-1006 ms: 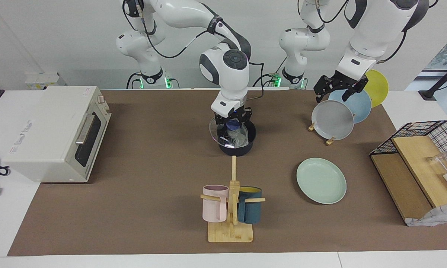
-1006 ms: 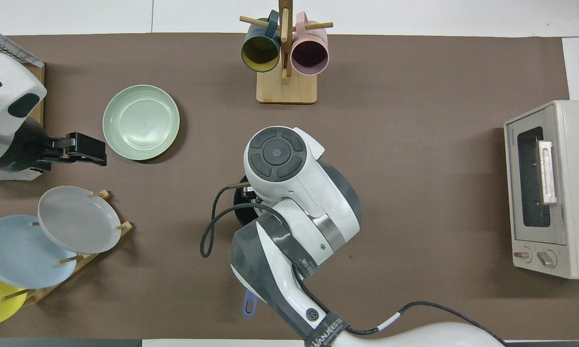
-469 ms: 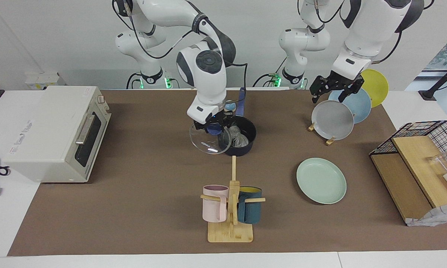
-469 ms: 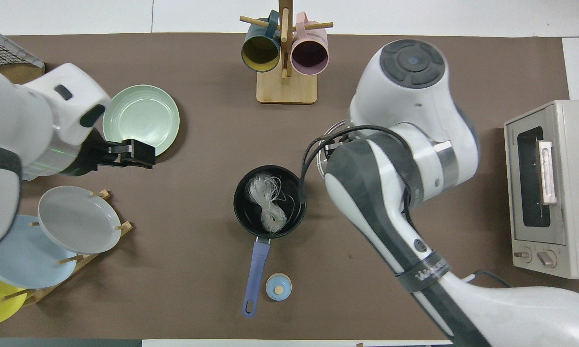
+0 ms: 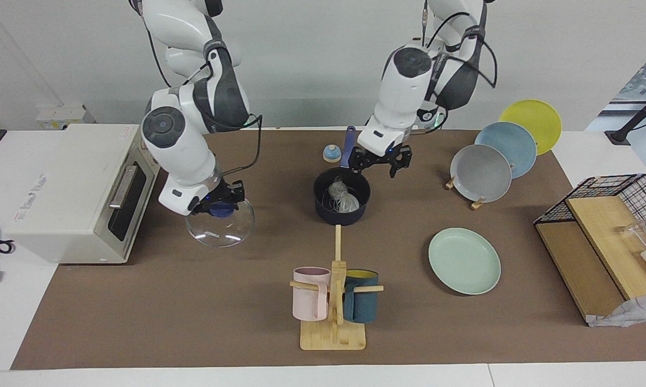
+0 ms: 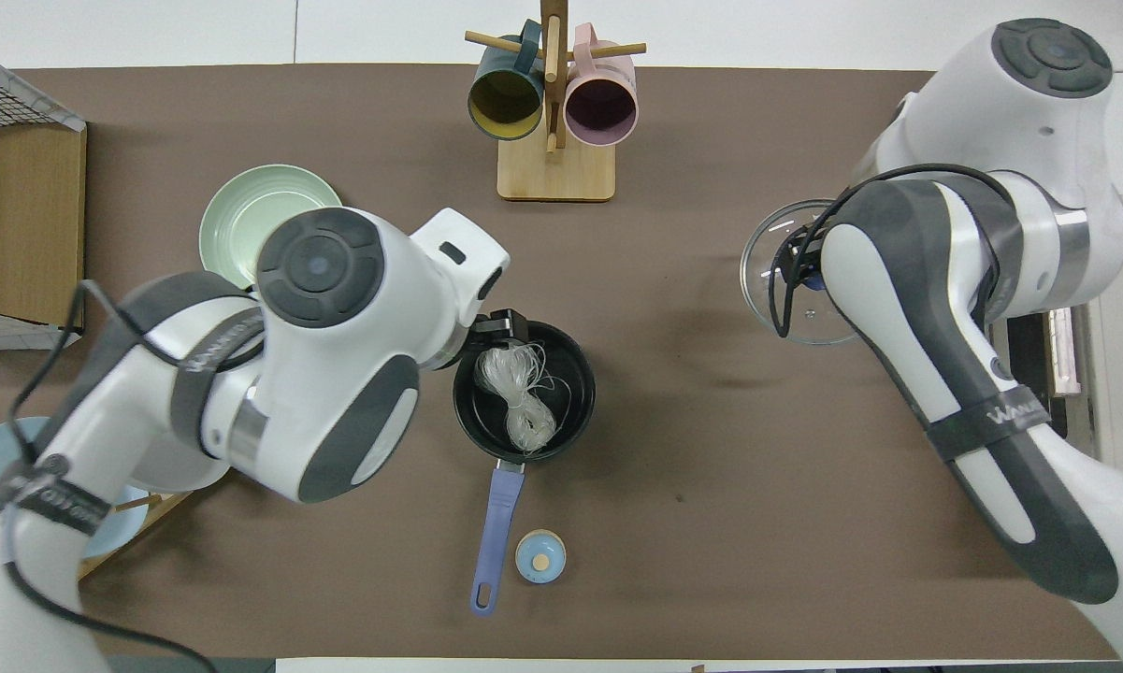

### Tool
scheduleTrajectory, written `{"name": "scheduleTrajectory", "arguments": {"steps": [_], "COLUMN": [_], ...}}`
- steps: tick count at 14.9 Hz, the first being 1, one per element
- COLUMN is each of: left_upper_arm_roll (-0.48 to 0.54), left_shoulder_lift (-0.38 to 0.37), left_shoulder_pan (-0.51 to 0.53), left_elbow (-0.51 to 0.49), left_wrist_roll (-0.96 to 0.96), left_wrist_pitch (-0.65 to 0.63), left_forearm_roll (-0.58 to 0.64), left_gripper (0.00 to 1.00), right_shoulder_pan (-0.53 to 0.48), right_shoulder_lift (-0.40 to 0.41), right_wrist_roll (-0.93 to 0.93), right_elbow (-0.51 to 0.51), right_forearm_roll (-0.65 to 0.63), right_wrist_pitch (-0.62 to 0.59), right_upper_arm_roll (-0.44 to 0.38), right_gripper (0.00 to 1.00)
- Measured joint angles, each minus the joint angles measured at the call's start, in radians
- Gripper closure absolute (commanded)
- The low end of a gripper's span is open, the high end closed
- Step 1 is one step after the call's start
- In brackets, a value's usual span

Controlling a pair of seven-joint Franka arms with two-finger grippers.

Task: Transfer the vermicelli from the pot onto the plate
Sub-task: 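Set the lid on the table while the left gripper grasps the vermicelli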

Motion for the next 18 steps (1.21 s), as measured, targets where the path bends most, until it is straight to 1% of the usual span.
{"name": "scheduleTrajectory", "arguments": {"steps": [2, 5, 8, 13, 15, 16, 17, 18], "left_upper_arm_roll": [0.0, 0.001, 0.001, 0.001, 0.001, 0.0, 0.0, 0.0], "left_shoulder_lift": [0.062, 0.11, 0.13, 0.15, 0.158, 0.159, 0.161, 0.161], "left_shoulder_pan": [-0.021, -0.032, -0.04, -0.06, -0.063, -0.064, -0.065, -0.065], "left_elbow": [-0.004, -0.011, -0.02, -0.063, -0.068, -0.068, -0.068, -0.069], "left_wrist_roll": [-0.01, -0.01, -0.01, -0.01, -0.012, -0.013, -0.013, -0.013], "left_wrist_pitch": [0.057, 0.09, 0.101, 0.146, 0.156, 0.158, 0.16, 0.161], "left_forearm_roll": [0.0, -0.001, -0.001, -0.001, -0.002, -0.002, -0.003, -0.003], "left_gripper": [0.0, 0.0, 0.0, 0.0, 0.0, 0.02, 0.25, 0.53], "right_shoulder_pan": [-0.03, -0.03, -0.036, -0.075, -0.075, -0.075, -0.075, -0.075], "right_shoulder_lift": [-0.013, -0.04, -0.062, -0.065, -0.065, -0.065, -0.065, -0.065], "right_wrist_roll": [-0.033, -0.037, -0.055, -0.127, -0.128, -0.132, -0.143, -0.154], "right_elbow": [-0.077, -0.205, -0.263, -0.342, -0.362, -0.369, -0.378, -0.39], "right_forearm_roll": [0.0, 0.001, 0.019, 0.074, 0.076, 0.076, 0.076, 0.076], "right_wrist_pitch": [0.092, 0.219, 0.259, 0.324, 0.33, 0.336, 0.356, 0.381], "right_upper_arm_roll": [0.0, 0.004, 0.006, 0.005, 0.006, 0.007, 0.008, 0.008], "right_gripper": [0.7, 0.7, 0.7, 0.69, 0.65, 0.54, 0.31, 0.26]}}
